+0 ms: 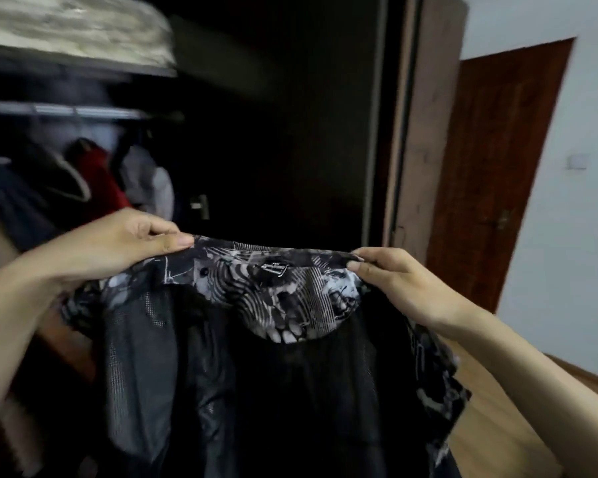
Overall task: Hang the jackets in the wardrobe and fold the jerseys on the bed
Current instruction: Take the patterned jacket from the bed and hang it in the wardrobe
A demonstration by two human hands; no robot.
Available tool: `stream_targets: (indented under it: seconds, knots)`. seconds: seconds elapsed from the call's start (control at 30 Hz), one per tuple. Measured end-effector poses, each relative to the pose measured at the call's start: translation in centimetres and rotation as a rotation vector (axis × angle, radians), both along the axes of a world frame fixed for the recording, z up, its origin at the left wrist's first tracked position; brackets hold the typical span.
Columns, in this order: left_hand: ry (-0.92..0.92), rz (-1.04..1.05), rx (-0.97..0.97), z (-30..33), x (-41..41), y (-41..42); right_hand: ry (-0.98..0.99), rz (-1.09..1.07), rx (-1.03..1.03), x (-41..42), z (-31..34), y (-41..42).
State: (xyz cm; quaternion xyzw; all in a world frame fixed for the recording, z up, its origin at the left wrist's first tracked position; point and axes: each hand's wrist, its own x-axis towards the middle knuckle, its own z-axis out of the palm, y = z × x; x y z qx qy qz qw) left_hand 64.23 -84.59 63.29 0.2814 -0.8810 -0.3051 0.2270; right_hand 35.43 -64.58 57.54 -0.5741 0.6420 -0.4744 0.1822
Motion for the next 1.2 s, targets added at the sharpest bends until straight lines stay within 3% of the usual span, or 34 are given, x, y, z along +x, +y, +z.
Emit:
stream_targets:
  seconds: [0.17,0.37,0.47,0.93,1.1,1.2]
  knots:
    - [0.033,0.17,0.056,-0.1,9.2,-3.5,0.1,0.121,-0.044,4.3,-0.5,-8.9]
    - [0.085,0.28,-0.029,-0.1,17.2,-6.5,0.071,0.291,-0.126,9.0,-1.1,-18.9]
    - [0.149,0.373,-0.108,0.5,19.5,-7.4,0.068,0.35,-0.153,11.6,-1.2,-23.2]
    - [0.022,0.62,-0.411,3.5,23.7,-14.4,-0.002,0.688,-0.149,16.4,-0.5,-42.4]
    - [-0.082,0.702,-0.552,7.4,23.0,-17.7,0.092,0.89,-0.072,17.7,1.4,-49.1]
    - [-0.216,0.798,-0.633,9.7,22.6,-19.4,0.202,1.004,0.197,18.0,3.5,-51.2]
